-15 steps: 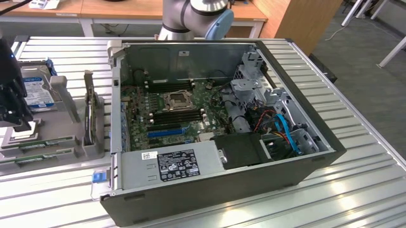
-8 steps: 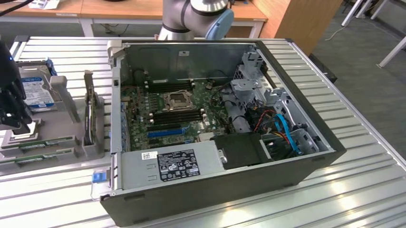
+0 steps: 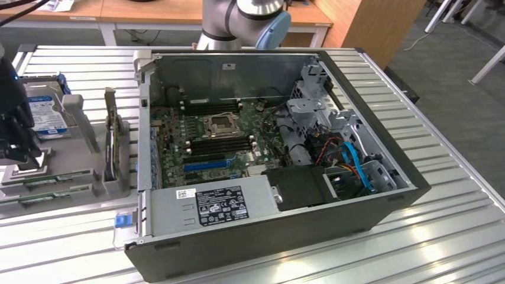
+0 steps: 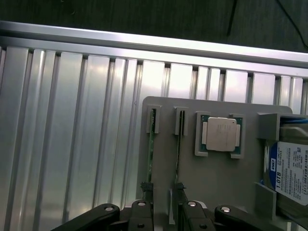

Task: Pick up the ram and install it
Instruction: 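Pick up the ram and move it above insertion slot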

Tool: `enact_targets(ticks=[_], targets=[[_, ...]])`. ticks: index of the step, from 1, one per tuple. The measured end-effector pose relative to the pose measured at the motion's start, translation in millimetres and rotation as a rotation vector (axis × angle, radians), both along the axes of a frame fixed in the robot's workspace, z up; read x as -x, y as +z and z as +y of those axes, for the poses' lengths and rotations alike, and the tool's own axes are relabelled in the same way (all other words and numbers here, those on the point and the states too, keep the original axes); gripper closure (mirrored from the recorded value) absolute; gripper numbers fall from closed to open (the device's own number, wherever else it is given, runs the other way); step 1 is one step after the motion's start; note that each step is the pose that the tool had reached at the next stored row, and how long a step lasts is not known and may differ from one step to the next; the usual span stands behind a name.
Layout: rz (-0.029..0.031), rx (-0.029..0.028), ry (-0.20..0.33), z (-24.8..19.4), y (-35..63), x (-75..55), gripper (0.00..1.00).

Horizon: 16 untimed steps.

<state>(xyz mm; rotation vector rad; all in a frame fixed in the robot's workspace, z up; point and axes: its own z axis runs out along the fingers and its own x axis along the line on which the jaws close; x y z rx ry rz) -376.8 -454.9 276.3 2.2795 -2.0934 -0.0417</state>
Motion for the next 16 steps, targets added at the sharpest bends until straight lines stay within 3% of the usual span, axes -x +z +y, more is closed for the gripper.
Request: enact_targets(ticks=[16], targets=[[-0.0001,-0.0001,0.000,-0.2,-29.0,0.0,0.70]])
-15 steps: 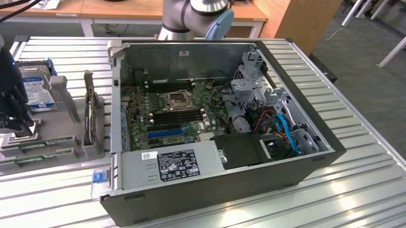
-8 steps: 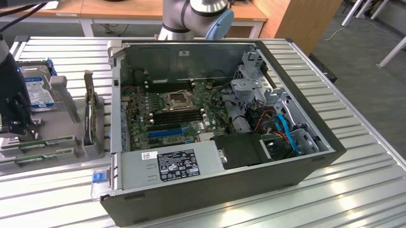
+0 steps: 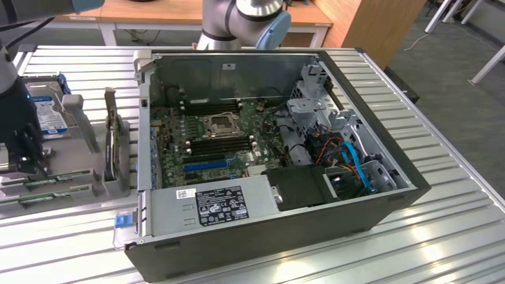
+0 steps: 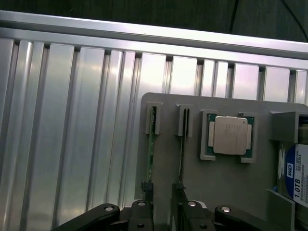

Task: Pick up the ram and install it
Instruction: 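Pick up the ram and move it above insertion slot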

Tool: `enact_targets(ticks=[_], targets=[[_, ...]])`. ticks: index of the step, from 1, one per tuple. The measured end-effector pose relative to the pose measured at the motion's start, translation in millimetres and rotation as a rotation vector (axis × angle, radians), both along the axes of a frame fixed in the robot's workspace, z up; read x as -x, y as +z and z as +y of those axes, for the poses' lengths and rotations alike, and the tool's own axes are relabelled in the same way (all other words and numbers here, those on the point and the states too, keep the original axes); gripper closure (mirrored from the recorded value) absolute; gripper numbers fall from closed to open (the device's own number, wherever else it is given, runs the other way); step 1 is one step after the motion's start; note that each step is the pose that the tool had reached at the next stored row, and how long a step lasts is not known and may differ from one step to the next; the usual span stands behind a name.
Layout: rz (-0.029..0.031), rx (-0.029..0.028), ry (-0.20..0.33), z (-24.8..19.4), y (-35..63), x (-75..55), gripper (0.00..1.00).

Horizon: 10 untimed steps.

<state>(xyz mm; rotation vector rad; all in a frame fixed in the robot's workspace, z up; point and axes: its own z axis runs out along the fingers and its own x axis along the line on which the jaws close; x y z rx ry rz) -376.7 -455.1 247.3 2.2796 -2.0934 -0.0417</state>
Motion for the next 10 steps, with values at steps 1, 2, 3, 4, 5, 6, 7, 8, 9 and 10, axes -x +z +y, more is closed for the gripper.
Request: enact_targets(ticks=[1,2,3,4,5,6,7,8,9,10], targets=[[0.0001,0.0000,0.000,0.0,-1.9,0.0,0.70],[0.0001,0.0000,0.000,0.0,-3.6,0.0,0.70],[0.0000,0.0000,0.000,0.0,-4.8,0.0,0.70],[0.0002,0.0001,0.000,0.0,-4.8,0.0,0.70],[0.0002,0.0001,0.000,0.0,-4.8,0.0,0.70],[0.0002,0.0001,0.000,0.0,-4.8,0.0,0.70],[0.0002,0.0001,0.000,0.0,-4.9,0.0,0.70],[0.0001,0.0001,0.000,-0.3,-5.0,0.0,0.70],[-0.0001,0.0000,0.000,-1.2,-5.1,-0.1,0.70],[-0.0001,0.0000,0.000,-2.4,-5.0,0.0,0.70]])
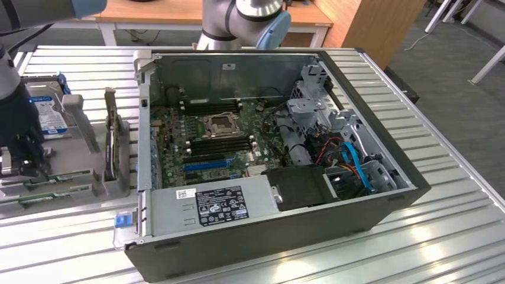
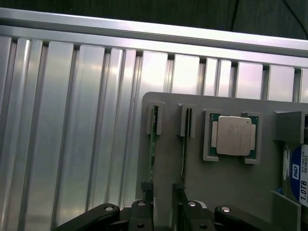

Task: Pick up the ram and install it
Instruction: 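Pick up the ram and move it above insertion slot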

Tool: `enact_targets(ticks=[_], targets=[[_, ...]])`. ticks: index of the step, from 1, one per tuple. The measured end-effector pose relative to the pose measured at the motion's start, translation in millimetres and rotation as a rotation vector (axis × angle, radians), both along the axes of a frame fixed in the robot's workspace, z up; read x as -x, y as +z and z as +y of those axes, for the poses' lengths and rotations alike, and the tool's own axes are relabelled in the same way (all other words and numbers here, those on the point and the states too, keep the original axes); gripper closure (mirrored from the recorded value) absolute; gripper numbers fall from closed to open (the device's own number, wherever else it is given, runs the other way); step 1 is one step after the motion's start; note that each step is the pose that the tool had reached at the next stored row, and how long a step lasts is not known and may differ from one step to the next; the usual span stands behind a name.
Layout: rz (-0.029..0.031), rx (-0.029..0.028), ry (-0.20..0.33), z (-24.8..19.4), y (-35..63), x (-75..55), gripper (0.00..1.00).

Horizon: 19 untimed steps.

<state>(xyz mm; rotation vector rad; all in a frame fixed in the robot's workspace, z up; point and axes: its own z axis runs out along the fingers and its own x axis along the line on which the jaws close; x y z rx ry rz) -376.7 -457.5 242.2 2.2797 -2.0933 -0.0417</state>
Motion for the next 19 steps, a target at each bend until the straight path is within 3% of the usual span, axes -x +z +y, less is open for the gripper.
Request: enact_targets(ticks=[7,13,19], targets=[[0.0001,0.0000,0.000,-10.5,0.1,0.1,0.70],[0.0001,0.0000,0.000,-11.0,-0.2,0.1,0.70],[0.0001,0.0000,0.000,-11.4,-7.9,0.1,0.70]])
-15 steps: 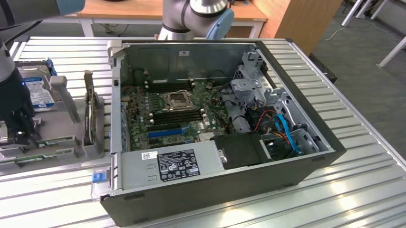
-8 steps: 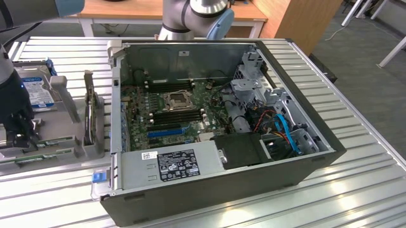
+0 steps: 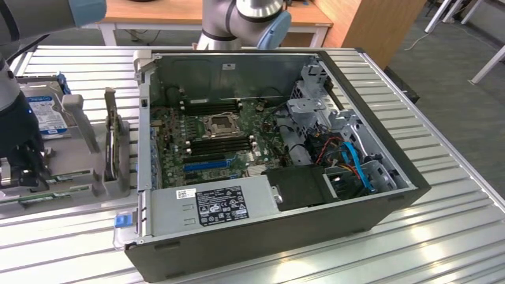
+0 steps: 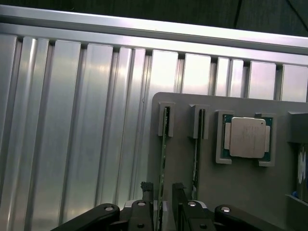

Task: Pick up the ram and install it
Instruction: 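Pick up the ram and move it above insertion slot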

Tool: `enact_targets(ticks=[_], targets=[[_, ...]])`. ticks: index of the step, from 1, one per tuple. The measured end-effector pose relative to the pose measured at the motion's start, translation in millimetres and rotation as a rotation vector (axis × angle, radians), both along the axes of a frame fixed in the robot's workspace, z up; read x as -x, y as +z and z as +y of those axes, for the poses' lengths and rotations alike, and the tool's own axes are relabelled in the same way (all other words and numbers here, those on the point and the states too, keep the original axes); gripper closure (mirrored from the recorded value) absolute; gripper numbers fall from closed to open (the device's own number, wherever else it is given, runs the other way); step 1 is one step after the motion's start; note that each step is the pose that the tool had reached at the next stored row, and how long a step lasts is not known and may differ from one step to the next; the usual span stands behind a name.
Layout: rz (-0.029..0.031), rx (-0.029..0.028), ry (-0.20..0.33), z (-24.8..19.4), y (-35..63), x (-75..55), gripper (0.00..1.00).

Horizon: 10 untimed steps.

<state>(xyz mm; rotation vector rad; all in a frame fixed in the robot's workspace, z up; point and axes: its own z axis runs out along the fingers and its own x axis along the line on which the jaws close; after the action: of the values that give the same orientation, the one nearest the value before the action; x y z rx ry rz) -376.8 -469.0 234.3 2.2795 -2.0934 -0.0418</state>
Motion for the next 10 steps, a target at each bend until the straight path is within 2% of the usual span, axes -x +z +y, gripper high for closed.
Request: enact_targets(ticks=[10], targets=[[0.0000,0.0000,0.000,-0.6,-17.0,0.0,0.70]])
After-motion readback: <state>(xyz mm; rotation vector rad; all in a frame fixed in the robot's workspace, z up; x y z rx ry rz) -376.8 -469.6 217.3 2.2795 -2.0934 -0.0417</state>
